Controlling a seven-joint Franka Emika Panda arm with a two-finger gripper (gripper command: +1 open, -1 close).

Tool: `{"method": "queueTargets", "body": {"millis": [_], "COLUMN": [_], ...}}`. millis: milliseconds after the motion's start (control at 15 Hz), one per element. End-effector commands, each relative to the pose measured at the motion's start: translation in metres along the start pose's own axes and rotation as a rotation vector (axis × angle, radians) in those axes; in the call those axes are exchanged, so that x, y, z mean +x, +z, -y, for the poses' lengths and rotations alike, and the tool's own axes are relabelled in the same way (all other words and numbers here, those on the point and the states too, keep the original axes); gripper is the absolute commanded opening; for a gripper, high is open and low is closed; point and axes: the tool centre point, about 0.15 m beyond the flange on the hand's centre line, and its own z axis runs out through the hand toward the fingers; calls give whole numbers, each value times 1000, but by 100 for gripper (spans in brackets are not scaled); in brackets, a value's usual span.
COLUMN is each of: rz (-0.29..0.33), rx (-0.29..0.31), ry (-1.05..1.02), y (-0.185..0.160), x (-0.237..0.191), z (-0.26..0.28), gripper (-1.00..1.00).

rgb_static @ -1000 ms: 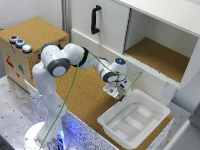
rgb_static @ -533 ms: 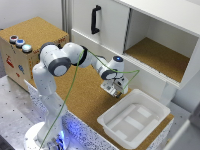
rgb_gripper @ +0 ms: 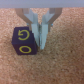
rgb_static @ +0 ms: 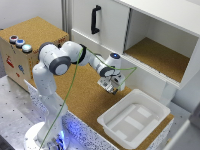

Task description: Slide the purple block towards the left

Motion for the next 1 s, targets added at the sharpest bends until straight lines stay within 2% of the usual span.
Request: {"method": "queueTargets", "body": {"millis": [0, 600, 933], "rz": [23, 44, 97], "rx": [-17, 5, 13], "ry": [9, -52, -76], "y": [-3, 2, -1], "x": [5, 19, 17], "z": [31, 85, 106], "gripper": [-100, -100, -100]}}
